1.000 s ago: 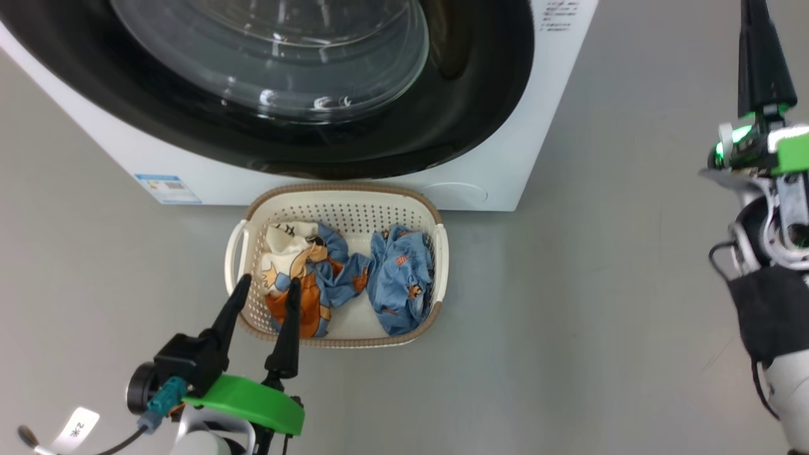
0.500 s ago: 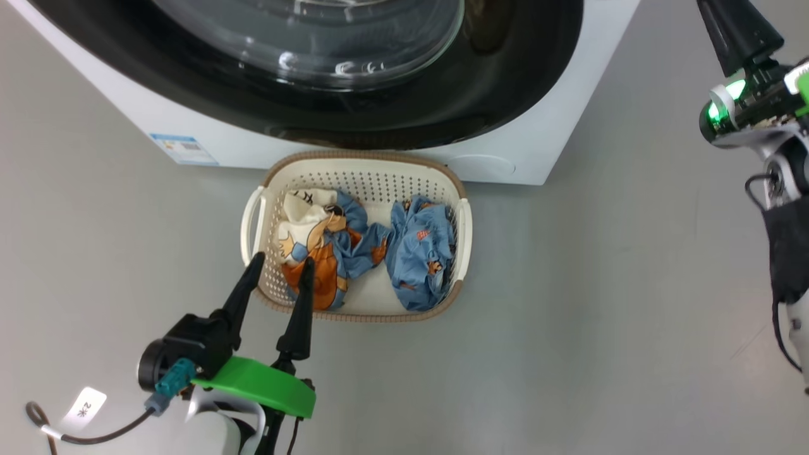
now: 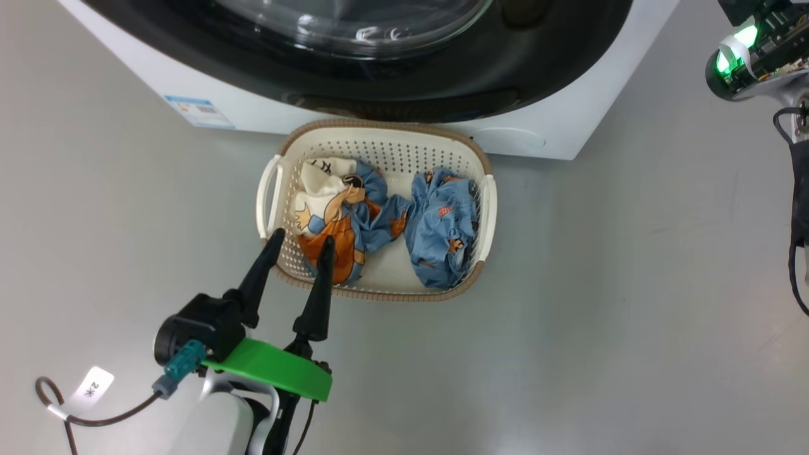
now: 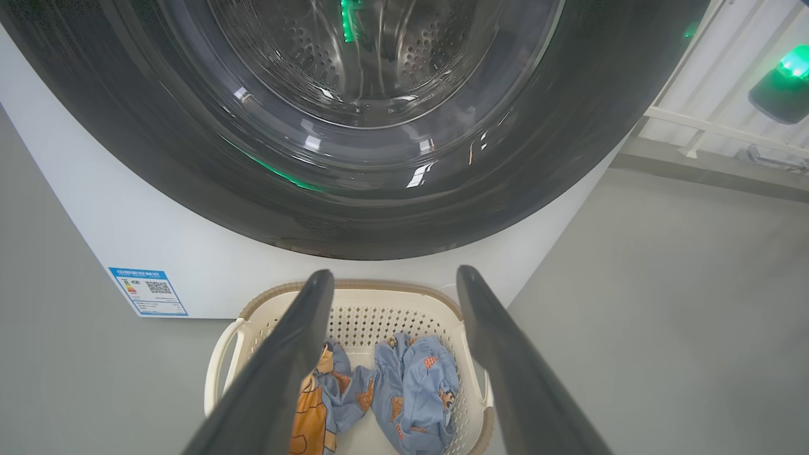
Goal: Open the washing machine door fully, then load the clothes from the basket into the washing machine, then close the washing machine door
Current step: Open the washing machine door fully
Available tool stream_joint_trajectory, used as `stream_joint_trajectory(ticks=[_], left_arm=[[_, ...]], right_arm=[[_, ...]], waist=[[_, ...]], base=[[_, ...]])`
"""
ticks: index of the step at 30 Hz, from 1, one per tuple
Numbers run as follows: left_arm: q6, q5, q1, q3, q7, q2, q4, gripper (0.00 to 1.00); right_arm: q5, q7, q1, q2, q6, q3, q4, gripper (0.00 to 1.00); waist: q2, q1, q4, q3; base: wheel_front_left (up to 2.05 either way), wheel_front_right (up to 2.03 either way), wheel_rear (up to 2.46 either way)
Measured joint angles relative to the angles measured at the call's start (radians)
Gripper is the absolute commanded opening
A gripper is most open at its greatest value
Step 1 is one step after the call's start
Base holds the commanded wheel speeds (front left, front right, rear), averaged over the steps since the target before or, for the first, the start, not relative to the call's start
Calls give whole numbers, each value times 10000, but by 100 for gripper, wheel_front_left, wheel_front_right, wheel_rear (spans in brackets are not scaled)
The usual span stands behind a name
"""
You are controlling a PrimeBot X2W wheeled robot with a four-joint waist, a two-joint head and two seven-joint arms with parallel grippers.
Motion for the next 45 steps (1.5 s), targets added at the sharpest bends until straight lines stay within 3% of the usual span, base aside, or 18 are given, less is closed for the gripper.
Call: stream_joint_trajectory(ticks=[29,45], left_arm=[[0,-504,-453,-104,0,-36,-295,100],[0,-397,-219,56,-2,-38,-186,100]], right_arm=[[-1110,673,-1035,-107,0,19,474,0],[-1168,1195,678,201,0,364,-288,0]], waist=[[0,0,559,789],[0,0,410,-122]], base=[[0,0,0],[0,0,0]])
